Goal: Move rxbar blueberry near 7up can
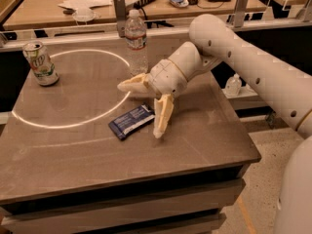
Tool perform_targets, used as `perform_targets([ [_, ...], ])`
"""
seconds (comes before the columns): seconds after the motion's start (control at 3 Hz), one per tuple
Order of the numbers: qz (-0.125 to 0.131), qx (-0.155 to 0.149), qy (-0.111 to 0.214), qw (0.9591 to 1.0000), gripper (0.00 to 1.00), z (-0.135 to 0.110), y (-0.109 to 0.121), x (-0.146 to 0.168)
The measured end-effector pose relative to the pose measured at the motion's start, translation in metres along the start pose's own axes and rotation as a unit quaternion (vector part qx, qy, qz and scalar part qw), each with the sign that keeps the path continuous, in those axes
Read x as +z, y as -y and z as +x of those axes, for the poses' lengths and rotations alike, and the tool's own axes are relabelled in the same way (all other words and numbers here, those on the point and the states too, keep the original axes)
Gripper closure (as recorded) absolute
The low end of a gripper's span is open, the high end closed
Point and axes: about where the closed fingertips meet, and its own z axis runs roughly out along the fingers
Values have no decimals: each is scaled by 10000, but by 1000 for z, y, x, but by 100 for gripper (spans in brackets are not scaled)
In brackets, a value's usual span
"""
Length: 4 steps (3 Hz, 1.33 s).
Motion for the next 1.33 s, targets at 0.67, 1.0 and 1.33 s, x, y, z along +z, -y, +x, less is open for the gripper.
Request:
perform_targets([
  [0.67, -19, 175, 191, 9997, 3, 10, 5, -3],
  [1.0, 54, 188, 182, 9996, 25, 12, 6, -7],
  [1.33, 100, 214, 122, 9996, 49, 14, 5, -12],
])
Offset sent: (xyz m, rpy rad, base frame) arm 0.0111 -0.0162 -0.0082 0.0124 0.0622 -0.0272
